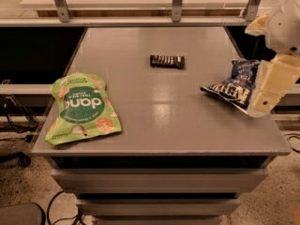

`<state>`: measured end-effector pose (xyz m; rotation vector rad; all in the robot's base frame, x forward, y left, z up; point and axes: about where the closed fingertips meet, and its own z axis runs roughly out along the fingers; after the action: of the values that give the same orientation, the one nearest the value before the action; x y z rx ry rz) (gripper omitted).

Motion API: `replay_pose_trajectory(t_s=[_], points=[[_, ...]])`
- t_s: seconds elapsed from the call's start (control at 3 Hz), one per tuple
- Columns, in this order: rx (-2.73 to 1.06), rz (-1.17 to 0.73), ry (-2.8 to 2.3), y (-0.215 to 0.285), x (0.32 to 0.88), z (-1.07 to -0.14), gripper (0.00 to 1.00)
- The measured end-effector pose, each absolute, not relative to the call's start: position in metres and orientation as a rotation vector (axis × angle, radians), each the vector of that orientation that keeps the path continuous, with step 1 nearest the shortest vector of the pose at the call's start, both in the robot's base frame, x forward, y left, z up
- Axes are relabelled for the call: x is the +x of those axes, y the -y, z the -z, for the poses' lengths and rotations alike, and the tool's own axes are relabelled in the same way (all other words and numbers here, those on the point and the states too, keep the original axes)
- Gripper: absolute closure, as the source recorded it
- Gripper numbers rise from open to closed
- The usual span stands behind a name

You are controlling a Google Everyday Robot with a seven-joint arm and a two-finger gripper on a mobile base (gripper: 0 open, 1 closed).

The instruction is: Move rxbar chocolate near green rice chip bag

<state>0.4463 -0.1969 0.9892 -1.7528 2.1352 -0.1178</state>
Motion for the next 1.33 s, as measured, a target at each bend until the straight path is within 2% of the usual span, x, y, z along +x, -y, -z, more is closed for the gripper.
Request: replay_pose_trajectory(t_s=[0.67, 1.0, 1.33], points=[[-1.955, 0.127, -1.912, 0.127, 0.487, -0.994, 0.00], [-2.075, 0.120, -1.792, 0.072, 0.513, -0.986, 0.00], [-2.075, 0.120, -1.792, 0.072, 0.513, -0.986, 0.00]])
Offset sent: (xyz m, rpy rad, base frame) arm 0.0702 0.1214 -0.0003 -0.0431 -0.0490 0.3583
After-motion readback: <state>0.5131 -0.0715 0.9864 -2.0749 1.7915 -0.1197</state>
